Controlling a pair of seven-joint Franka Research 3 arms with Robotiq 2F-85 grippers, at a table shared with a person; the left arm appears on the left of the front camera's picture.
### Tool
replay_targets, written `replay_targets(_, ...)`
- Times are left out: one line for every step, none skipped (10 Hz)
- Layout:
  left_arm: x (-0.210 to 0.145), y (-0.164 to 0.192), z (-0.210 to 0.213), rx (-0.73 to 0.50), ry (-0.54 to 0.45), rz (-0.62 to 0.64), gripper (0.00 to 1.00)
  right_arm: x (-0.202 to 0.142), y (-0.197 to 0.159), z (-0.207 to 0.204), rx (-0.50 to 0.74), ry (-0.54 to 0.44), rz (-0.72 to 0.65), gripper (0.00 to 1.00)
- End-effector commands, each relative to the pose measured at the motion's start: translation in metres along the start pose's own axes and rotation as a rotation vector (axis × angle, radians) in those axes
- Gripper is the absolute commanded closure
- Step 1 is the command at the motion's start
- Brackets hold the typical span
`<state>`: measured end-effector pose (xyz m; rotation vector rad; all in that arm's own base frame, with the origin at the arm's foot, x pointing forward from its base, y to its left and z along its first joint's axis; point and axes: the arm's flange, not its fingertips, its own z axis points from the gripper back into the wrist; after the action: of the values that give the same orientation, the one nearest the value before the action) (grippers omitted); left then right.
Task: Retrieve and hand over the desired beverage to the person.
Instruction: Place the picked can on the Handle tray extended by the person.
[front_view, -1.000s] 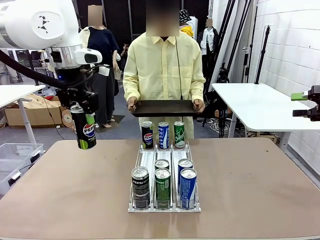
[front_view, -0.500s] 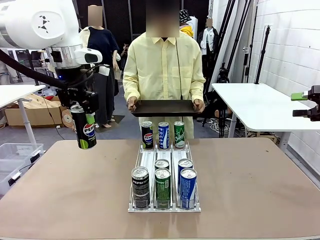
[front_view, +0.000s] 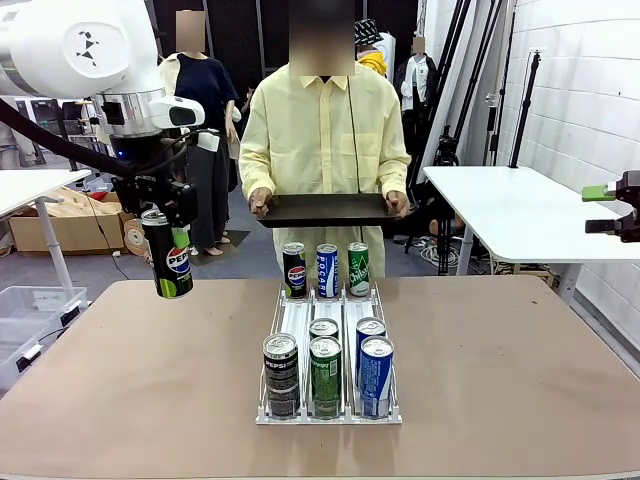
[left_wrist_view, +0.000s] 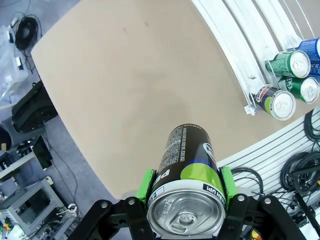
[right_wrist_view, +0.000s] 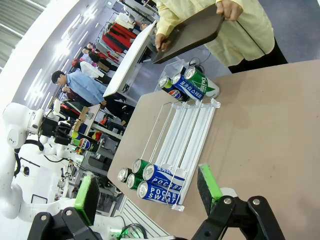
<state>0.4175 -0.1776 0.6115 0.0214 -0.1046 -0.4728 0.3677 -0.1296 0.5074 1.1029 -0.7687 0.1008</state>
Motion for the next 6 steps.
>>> replay_targets(0.001,0.0018,0.0064,0.002,-0.012,0.002,1.0,0.0016,0.0,-0.0009,0.014,-0.007,-0.002,0.0)
replay_targets(0.001,0.0018,0.0064,0.002,-0.012,0.002,1.0,0.0016,0.0,-0.0009,0.014,-0.007,-0.002,0.0)
replay_targets(0.001,0.0018,0.0064,0.002,-0.012,0.002,1.0,0.0016,0.0,-0.0009,0.014,-0.007,-0.002,0.0)
replay_targets(0.001,0.0018,0.0064,0.002,-0.012,0.002,1.0,0.0016,0.0,-0.0009,0.014,-0.007,-0.002,0.0)
replay_targets(0.001,0.0018,0.0064,0.002,-0.012,0.002,1.0,0.0016,0.0,-0.0009,0.014,-0.007,-0.002,0.0)
replay_targets(0.001,0.0018,0.0064,0.002,-0.012,0.002,1.0,0.0016,0.0,-0.0009,0.014,-0.007,-0.002,0.0)
